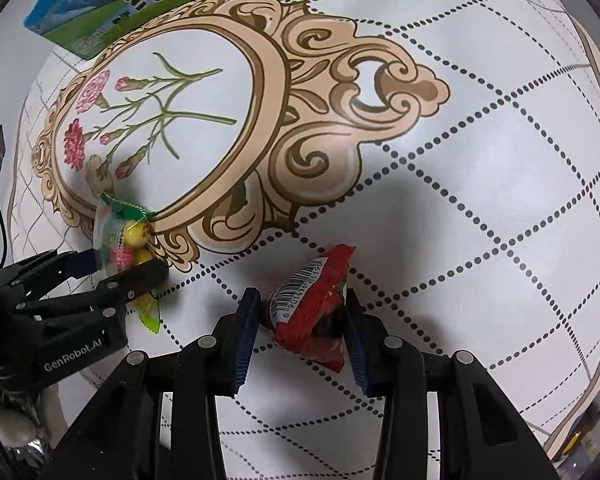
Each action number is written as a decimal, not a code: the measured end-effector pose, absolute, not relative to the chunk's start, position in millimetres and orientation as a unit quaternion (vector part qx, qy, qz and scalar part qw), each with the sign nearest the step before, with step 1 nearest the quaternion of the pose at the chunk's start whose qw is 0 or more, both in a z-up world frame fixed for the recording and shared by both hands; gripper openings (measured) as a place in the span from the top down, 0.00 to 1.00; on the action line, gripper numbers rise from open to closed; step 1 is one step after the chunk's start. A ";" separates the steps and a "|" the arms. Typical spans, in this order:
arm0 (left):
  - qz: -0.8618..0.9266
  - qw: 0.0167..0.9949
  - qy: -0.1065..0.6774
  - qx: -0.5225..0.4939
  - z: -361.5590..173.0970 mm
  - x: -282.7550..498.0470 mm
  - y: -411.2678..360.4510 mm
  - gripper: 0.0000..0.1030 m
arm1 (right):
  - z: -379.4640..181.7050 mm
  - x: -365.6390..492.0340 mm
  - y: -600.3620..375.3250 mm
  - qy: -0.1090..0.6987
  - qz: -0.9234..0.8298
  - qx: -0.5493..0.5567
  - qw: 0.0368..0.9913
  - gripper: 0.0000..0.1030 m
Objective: Organize snacks
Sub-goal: 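Grasp the colorful candy bag with left tool while right tool grasps red wrapper, then carry both packets into the box and open both tools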
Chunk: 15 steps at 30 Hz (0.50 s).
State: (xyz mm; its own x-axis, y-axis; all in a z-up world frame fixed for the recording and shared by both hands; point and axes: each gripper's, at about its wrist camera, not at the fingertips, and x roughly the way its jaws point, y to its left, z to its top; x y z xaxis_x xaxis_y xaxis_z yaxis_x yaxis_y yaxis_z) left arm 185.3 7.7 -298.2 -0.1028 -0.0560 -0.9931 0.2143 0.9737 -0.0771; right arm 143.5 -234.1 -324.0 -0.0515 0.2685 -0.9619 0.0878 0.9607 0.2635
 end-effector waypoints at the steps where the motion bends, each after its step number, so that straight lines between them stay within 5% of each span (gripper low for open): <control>1: -0.100 0.671 0.733 0.053 -298.0 183.1 7.0 0.49 | -324.9 144.1 -235.5 0.720 0.065 0.125 0.679 0.58; 15: -0.146 0.721 0.677 0.024 -188.9 190.9 -31.5 0.54 | -236.7 153.5 -249.6 0.634 0.101 0.198 0.741 0.61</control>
State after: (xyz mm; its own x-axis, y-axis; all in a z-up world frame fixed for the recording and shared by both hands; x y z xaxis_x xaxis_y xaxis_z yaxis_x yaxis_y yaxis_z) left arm 190.9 -31.5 -188.9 0.0417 -0.1787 -0.9830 0.2439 0.9559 -0.1634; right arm 153.5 -249.6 -236.7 0.1756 0.4011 -0.8991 0.1019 0.9009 0.4218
